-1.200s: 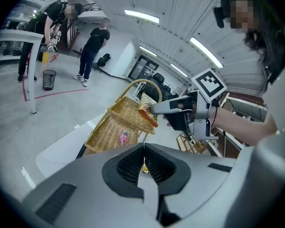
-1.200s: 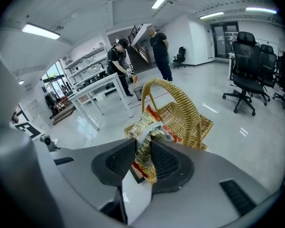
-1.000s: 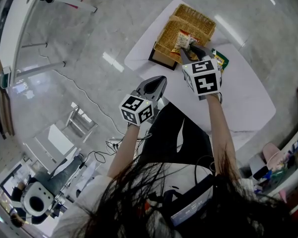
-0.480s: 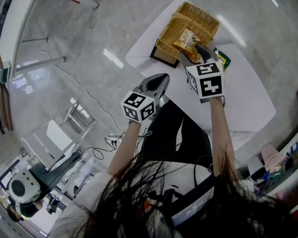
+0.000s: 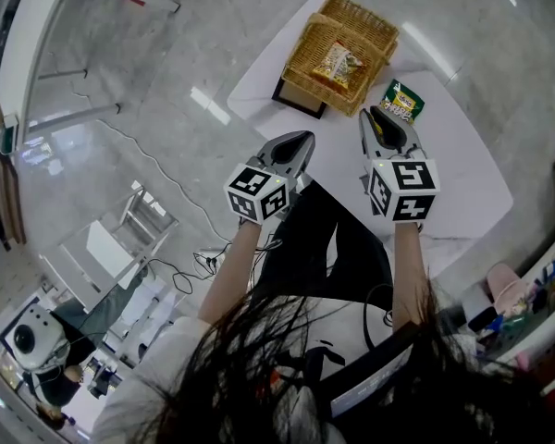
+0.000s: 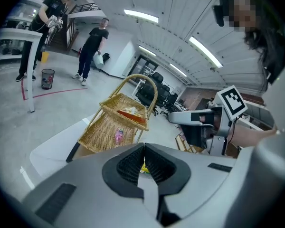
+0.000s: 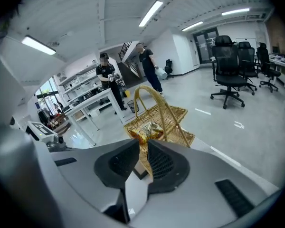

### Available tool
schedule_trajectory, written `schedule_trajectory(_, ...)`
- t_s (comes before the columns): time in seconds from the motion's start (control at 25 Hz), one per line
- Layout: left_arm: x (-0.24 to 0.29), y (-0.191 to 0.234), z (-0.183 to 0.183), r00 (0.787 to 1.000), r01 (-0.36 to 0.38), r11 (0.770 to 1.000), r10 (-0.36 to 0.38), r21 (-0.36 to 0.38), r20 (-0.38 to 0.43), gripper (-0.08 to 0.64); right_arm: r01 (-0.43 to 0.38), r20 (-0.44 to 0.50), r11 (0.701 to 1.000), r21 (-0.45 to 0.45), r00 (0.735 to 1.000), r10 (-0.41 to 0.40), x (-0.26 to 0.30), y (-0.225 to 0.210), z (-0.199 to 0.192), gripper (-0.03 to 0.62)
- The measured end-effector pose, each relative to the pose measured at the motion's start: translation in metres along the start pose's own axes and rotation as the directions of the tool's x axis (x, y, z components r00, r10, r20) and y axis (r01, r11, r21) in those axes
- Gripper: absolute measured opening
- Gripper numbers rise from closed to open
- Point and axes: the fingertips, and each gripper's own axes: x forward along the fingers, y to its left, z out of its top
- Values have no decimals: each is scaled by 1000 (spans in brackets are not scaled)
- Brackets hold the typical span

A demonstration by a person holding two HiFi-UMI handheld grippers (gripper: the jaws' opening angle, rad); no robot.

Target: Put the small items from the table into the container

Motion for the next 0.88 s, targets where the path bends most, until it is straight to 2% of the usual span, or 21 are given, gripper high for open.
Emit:
schedule_trajectory(0.2, 12, -24, -5, 999, 28, 999, -27, 29, -17, 6, 20, -36, 996, 90, 999, -17, -28, -13, -46, 30)
schedule_trajectory(0.4, 21, -48, -8, 999, 47, 998, -46, 50, -20, 6, 27, -75, 981, 191, 997, -13, -46, -25, -87, 18)
schedule_trajectory(0.88, 28, -102, -42, 997, 55, 996, -51, 74, -54, 6, -3, -127, 985, 173, 992, 25, -85, -40, -131, 15)
